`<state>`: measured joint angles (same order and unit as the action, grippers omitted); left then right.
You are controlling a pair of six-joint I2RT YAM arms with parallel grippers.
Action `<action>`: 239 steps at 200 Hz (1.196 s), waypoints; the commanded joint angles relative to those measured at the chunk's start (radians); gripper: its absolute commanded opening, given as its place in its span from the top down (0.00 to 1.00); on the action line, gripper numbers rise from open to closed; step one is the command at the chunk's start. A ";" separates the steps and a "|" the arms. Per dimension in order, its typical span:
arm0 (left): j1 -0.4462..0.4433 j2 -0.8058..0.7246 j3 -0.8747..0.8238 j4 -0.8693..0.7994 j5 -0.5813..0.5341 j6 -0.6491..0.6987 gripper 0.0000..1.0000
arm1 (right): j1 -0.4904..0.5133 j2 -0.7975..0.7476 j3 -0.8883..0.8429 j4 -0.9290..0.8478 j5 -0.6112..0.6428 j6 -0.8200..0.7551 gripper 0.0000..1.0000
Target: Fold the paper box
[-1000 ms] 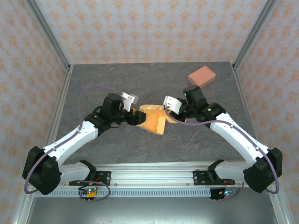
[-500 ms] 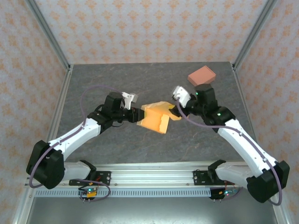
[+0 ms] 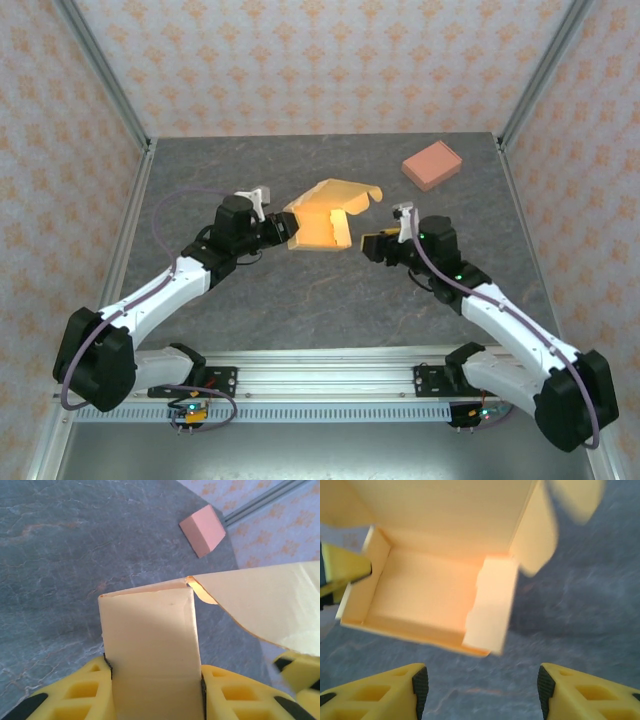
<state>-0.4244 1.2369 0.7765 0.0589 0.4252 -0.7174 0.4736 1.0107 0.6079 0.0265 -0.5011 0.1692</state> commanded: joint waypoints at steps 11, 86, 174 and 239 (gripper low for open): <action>0.007 -0.007 -0.007 0.145 0.045 -0.080 0.75 | 0.013 0.098 0.050 0.074 -0.023 0.136 0.41; 0.005 -0.009 0.001 0.156 0.121 -0.024 0.76 | 0.012 0.374 0.267 0.047 0.038 0.167 0.61; -0.018 0.030 0.027 0.234 0.167 -0.024 0.78 | 0.020 0.509 0.317 0.118 0.043 0.166 0.60; -0.027 -0.016 0.006 0.262 0.078 -0.026 0.81 | 0.024 0.526 0.285 0.171 -0.002 0.167 0.55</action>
<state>-0.4324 1.2713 0.7765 0.1913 0.4980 -0.7586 0.4831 1.5238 0.9016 0.1600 -0.4488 0.3332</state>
